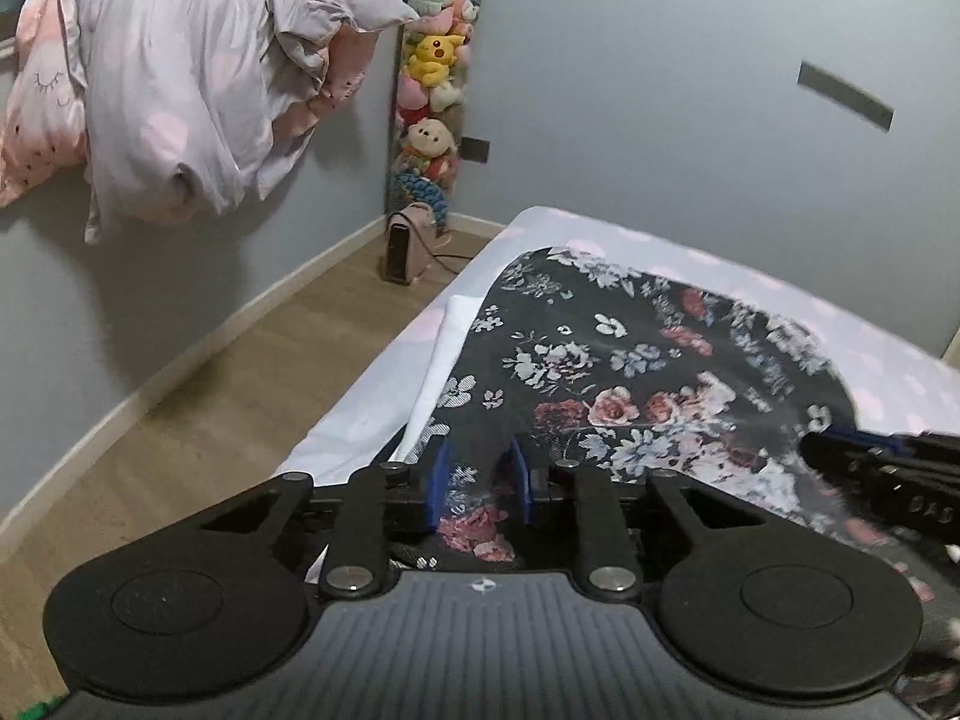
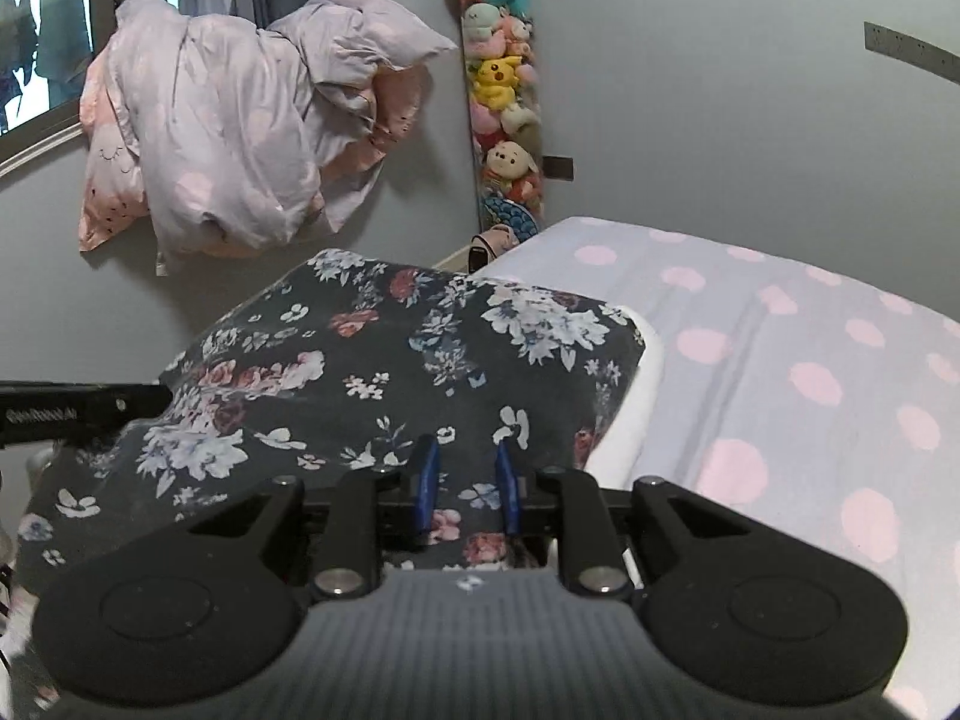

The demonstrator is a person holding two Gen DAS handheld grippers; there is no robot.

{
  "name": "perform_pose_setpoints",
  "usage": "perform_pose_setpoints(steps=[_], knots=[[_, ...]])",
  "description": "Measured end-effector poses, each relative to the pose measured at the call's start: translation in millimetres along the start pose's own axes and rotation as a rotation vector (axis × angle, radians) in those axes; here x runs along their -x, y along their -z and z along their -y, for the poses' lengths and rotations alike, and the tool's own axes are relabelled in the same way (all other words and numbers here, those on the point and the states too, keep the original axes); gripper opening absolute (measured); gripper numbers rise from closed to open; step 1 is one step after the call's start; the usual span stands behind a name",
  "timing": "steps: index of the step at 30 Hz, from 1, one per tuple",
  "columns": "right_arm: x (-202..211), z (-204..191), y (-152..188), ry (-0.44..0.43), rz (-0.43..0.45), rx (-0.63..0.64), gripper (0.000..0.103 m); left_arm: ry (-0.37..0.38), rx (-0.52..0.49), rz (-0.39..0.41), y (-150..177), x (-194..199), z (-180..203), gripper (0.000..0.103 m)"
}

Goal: Fold clothes
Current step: 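Lower the jeans onto the white clothes stack with both grippers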

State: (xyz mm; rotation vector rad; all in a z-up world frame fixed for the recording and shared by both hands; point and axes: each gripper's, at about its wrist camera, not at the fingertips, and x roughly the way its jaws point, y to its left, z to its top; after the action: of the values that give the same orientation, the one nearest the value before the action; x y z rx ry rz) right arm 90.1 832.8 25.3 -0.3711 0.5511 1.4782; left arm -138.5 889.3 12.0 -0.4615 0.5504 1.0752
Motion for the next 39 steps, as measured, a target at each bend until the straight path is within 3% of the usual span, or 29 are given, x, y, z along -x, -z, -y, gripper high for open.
perform_pose_setpoints(steps=[8,11,16,22,28,34,37,39], knots=[[14,-11,-4,0.030,-0.021,0.019,0.024,-0.025,-0.005,0.018,0,35,-2,0.025],[43,-12,-1,0.024,0.002,0.028,0.032,-0.039,-0.029,0.038,0,57,-1,0.026],[86,-15,-4,0.033,0.011,0.017,0.033,-0.047,-0.040,0.061,0,104,7,0.029],[149,-26,-12,0.048,0.040,0.034,0.043,-0.072,-0.076,0.089,1,165,24,0.031],[220,-41,-13,0.050,0.063,0.044,0.045,-0.101,-0.120,0.123,12,232,44,0.039],[298,-57,-4,0.039,0.088,0.033,0.049,-0.102,-0.142,0.170,26,303,62,0.054],[340,-64,6,0.029,0.108,0.018,0.053,-0.089,-0.133,0.212,36,340,70,0.063],[366,-67,15,0.010,0.120,0.012,0.057,-0.077,-0.126,0.247,46,365,75,0.075]])
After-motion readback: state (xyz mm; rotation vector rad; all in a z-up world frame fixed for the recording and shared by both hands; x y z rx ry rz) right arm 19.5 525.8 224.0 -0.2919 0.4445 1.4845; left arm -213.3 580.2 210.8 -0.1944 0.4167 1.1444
